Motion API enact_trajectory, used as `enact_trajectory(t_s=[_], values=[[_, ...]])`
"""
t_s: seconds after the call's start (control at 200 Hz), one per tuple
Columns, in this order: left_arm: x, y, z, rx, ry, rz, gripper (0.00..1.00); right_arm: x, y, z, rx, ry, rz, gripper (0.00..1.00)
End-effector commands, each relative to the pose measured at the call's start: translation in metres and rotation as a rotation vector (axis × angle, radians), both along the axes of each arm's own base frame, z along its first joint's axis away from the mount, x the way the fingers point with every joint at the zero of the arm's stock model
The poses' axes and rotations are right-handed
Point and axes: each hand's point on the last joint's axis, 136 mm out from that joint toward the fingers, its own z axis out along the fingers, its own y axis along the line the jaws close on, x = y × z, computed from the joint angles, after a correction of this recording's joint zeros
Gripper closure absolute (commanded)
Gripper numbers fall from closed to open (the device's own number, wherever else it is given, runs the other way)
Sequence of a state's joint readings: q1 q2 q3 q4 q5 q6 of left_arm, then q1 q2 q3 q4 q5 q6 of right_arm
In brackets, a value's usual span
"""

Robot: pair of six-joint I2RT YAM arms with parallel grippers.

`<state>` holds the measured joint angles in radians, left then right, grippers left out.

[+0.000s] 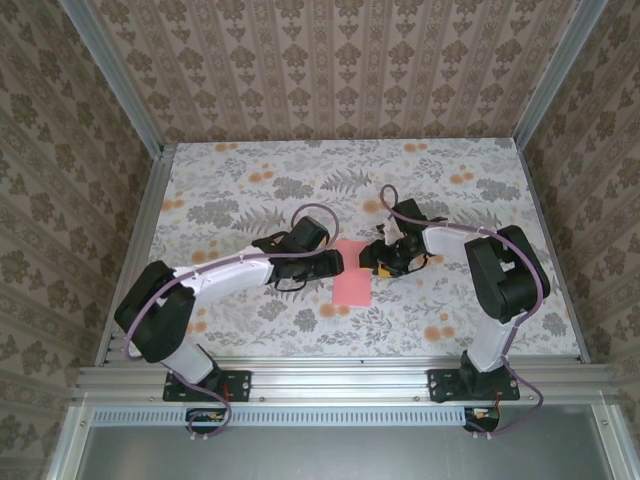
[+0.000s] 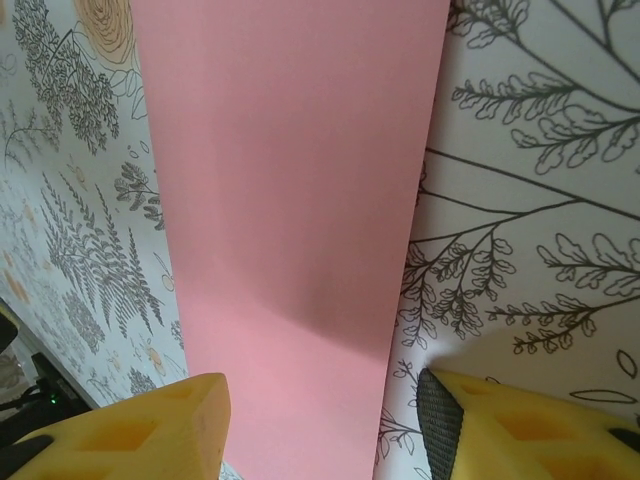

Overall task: Fold a paper plane with a square sheet of paper (pick it up from the middle)
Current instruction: Third fold the triangle at the center of the table.

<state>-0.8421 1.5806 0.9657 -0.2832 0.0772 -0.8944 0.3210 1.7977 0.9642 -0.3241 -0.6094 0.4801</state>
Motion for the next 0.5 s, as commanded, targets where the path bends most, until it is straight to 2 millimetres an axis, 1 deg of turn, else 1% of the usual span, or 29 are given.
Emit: enact_trajectory(t_s=[0.0,0.19,0.26,0.405,0.46,0.495], values=[[0.01,-0.014,0.004,-0.058,0.014,-0.014,0.35,-0.005,0.01,0.001,0.067,0.016,-0.002,0.45],[0.014,-0.021,-0.017,-0.07,0.07,-0.005,0.44,-0.004,0.016,0.005,0.117,0.018,-0.008,0.48],[0.014,-0.024,-0.023,-0.066,0.083,-0.008,0.49,-0.004,0.017,0.006,0.131,0.017,-0.01,0.48],[0.014,-0.025,-0.034,-0.052,0.105,-0.008,0.56,-0.005,0.019,0.009,0.155,0.016,-0.015,0.5],[0.012,-0.025,-0.036,-0.045,0.108,-0.006,0.57,-0.006,0.019,0.01,0.157,0.012,-0.017,0.51],[0.012,-0.025,-0.037,-0.044,0.109,-0.002,0.57,-0.007,0.019,0.011,0.157,0.011,-0.018,0.53]])
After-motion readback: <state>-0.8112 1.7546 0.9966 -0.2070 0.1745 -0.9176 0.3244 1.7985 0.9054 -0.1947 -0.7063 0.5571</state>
